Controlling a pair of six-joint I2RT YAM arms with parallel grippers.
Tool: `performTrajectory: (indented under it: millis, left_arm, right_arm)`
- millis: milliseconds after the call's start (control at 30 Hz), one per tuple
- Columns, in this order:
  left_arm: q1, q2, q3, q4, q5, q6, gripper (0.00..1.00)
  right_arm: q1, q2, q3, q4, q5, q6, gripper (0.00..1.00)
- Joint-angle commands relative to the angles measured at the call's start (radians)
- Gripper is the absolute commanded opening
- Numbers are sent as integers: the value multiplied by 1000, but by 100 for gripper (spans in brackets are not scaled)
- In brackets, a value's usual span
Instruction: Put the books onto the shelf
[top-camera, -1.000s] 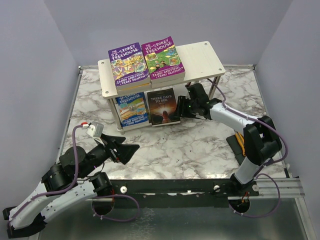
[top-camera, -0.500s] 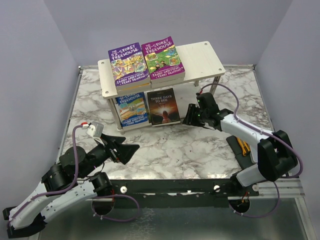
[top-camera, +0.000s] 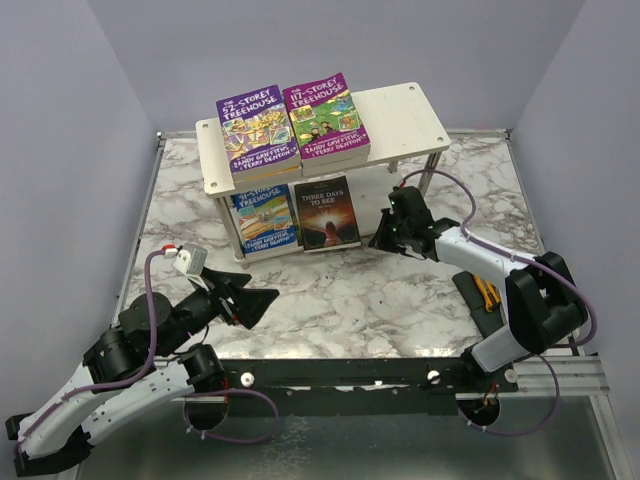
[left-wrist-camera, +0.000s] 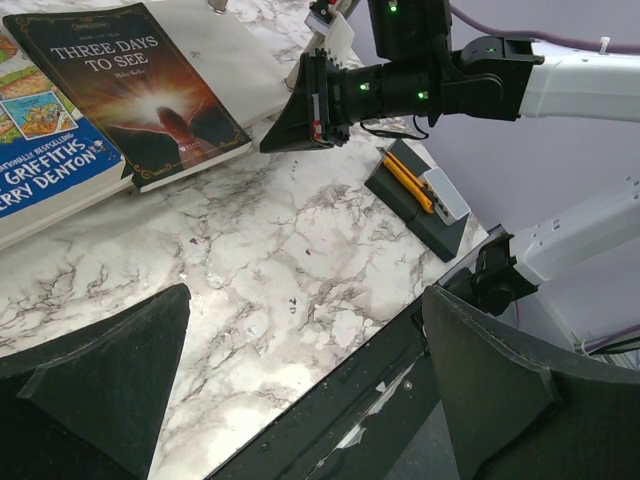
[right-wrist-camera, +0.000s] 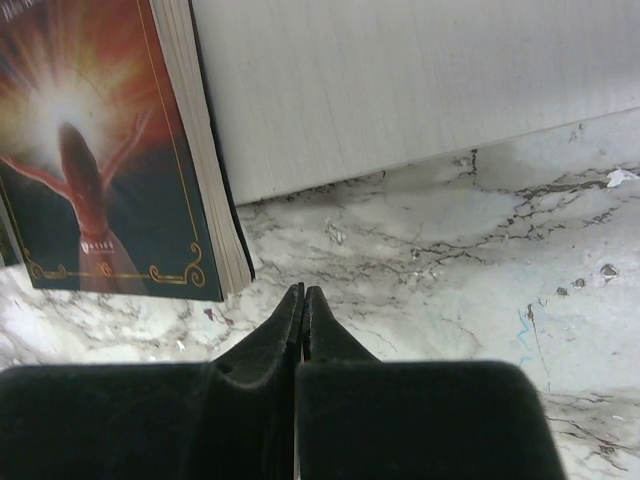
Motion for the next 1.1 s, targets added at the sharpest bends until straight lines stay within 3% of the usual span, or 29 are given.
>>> performTrajectory:
  millis: [0, 233, 533, 1067]
  left_arm:
    - [1, -17, -10, 15, 17, 15, 99]
    - [1, -21, -11, 16, 18, 16, 99]
    - [1, -27, -12, 16, 17, 16, 99]
    - [1, -37, -13, 17, 15, 14, 99]
  right_arm:
    - [-4, 9, 32, 96, 87, 75, 1]
    - [-5, -13, 25, 217, 136, 122, 1]
    - [-3, 117, 71, 408, 196, 102, 1]
    - [-4, 300, 183, 441, 154, 131, 1]
